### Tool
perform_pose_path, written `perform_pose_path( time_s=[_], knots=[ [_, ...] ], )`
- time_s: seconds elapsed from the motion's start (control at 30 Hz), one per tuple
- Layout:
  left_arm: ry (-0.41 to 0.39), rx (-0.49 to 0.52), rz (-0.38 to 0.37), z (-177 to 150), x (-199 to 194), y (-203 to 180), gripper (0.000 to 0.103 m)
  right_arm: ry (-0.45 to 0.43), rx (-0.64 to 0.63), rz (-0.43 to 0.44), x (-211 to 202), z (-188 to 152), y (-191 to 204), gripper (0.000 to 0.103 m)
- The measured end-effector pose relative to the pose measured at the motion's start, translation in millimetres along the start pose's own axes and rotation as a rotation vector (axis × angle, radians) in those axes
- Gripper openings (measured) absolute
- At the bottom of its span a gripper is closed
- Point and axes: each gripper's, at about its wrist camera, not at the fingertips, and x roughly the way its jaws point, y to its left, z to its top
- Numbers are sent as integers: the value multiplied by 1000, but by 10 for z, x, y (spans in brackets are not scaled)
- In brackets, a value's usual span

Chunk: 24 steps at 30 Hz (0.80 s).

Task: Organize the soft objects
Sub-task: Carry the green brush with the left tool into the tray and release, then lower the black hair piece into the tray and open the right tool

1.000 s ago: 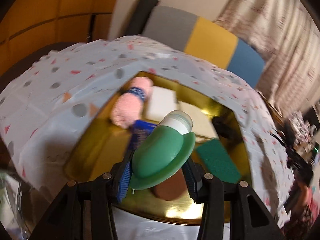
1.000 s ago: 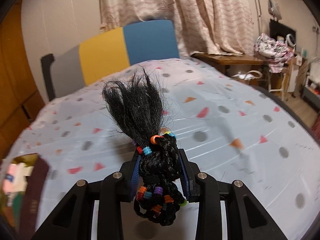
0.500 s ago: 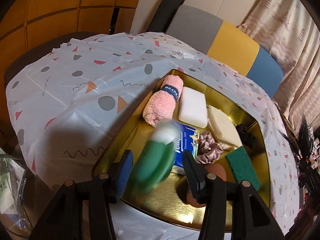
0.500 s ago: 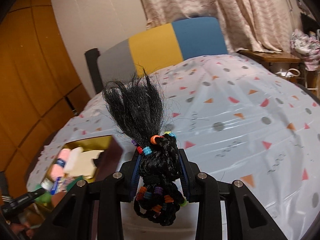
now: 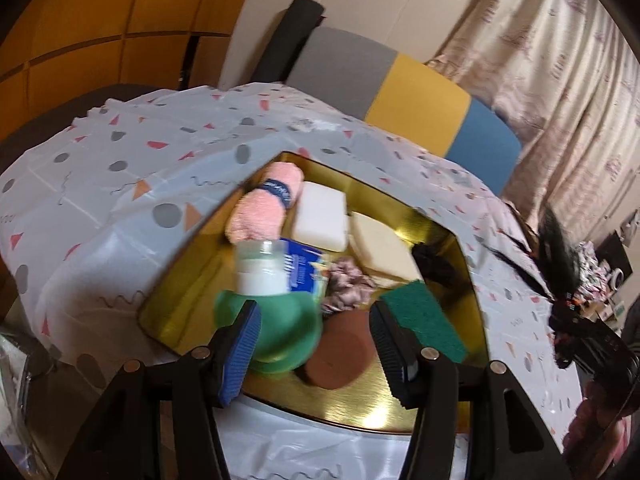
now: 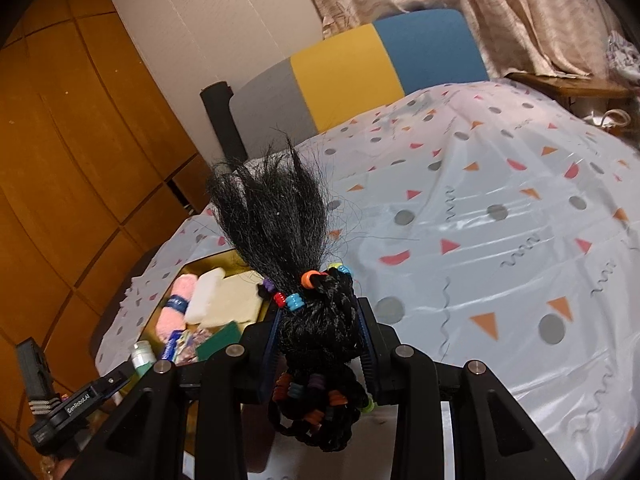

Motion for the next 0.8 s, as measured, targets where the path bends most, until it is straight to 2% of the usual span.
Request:
perform_pose_path(
  time_s=[0.2, 0.53, 0.8],
  knots=[
    [19, 16, -48, -47, -25, -111, 57, 36, -11, 53, 56, -65, 249, 35],
    [35, -11, -57, -46, -110, -42, 57, 130, -55, 154, 322, -247, 816, 35],
    [49, -40, -85, -21, -154, 6, 57, 210, -35, 190, 619, -368, 1186, 35]
  ],
)
